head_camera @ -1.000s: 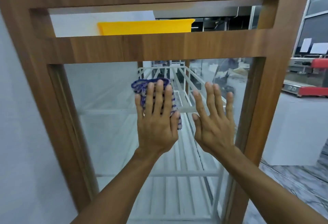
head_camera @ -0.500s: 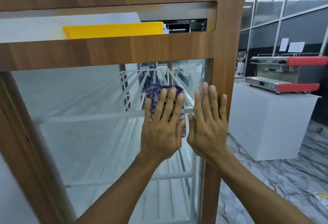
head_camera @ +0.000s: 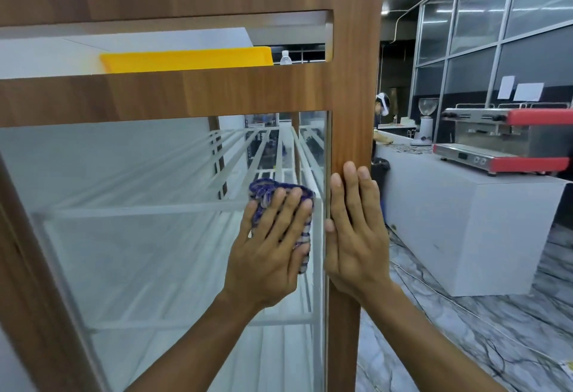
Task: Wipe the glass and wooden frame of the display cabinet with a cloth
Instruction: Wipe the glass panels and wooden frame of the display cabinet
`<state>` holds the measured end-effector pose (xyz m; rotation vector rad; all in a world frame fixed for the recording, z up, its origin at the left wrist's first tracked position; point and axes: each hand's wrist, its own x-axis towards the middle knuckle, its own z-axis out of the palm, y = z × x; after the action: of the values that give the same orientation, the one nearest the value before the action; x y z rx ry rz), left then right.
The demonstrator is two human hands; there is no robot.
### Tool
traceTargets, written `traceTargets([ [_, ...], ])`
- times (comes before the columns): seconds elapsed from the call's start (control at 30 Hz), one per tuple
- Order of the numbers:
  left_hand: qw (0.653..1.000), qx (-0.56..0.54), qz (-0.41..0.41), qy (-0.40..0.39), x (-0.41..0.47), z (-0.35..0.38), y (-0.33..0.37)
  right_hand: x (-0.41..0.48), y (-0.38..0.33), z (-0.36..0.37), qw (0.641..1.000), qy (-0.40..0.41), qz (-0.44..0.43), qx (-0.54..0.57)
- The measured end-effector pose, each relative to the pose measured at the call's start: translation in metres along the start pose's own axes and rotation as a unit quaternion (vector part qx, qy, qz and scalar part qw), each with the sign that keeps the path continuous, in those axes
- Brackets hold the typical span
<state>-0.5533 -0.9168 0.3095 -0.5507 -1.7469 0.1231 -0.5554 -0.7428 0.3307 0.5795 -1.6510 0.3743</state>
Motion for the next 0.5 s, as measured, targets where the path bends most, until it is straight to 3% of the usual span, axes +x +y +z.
traceTargets([
  [0.17, 0.996, -0.029, -0.08, 0.034, 0.046, 0.001, 0.021, -0.002, 0.0, 0.002, 1.0, 0.011, 0.006, 0.013],
  [0.37, 0.999, 0.014, 0.034, -0.034, -0.005, -0.004, -0.001, -0.005, -0.001, 0.002, 1.0, 0.012, 0.007, 0.014],
  [0.5, 0.995, -0.017, -0.096, 0.028, 0.04, -0.011, -0.01, -0.006, -0.005, 0.004, 1.0, 0.012, 0.023, 0.013],
])
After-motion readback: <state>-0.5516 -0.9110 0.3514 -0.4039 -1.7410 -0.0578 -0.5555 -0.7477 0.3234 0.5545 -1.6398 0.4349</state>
